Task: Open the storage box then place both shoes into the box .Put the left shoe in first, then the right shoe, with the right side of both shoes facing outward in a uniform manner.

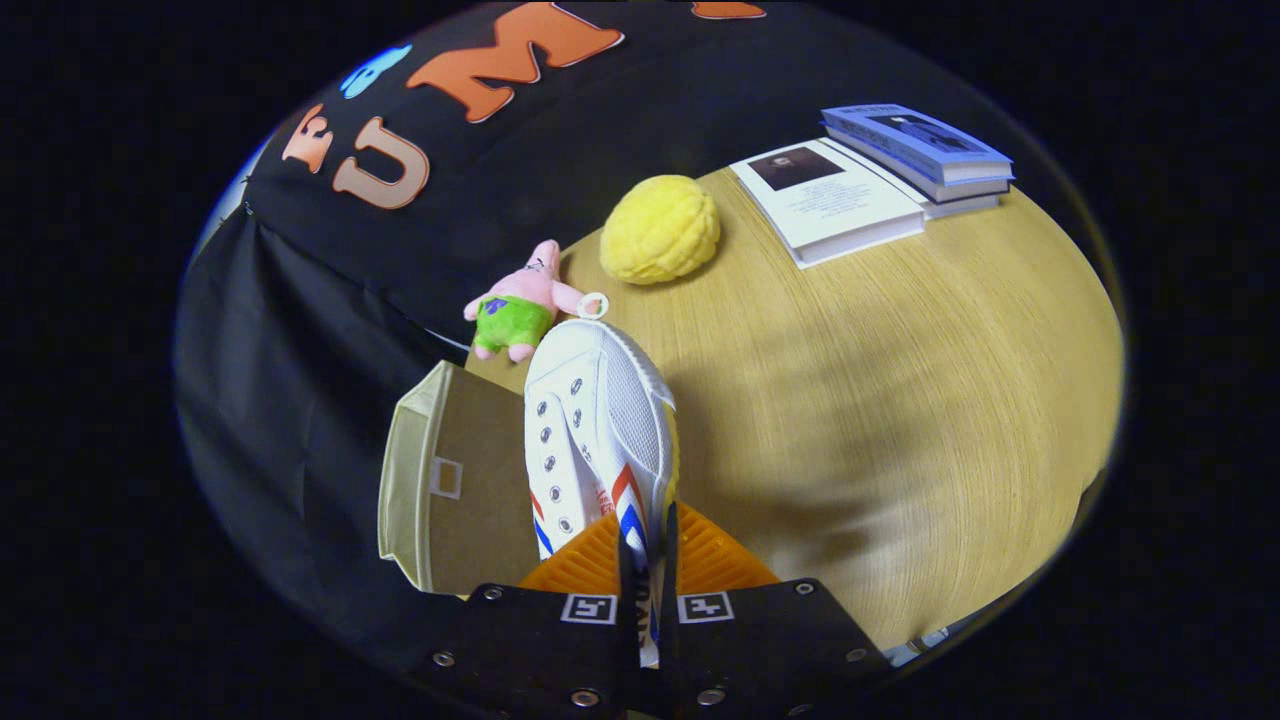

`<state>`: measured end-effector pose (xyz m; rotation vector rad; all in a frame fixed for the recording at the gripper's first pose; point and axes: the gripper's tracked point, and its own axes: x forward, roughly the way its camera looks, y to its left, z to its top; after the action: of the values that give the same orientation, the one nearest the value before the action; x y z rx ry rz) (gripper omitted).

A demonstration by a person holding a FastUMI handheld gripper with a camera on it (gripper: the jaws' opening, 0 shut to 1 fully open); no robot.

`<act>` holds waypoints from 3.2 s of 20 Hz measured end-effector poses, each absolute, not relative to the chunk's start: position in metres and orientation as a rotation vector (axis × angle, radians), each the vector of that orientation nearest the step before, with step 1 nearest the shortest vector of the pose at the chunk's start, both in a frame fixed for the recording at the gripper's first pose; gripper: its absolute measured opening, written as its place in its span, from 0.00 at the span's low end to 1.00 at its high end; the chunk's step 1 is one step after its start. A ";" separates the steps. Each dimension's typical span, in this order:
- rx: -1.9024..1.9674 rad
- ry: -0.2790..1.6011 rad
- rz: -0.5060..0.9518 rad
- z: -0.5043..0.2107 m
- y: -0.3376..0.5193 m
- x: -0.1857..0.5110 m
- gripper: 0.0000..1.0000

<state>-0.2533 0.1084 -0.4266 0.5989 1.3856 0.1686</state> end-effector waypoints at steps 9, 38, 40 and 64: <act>0.562 1.319 0.374 -0.368 0.206 -0.202 0.08; 0.364 1.057 0.581 -0.302 0.308 -0.126 0.83; 0.359 0.995 0.544 -0.289 0.288 -0.110 0.91; 0.037 0.288 0.075 -0.093 0.005 -0.046 0.98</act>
<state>-0.0464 0.0048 -0.0927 0.0373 0.2877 0.0750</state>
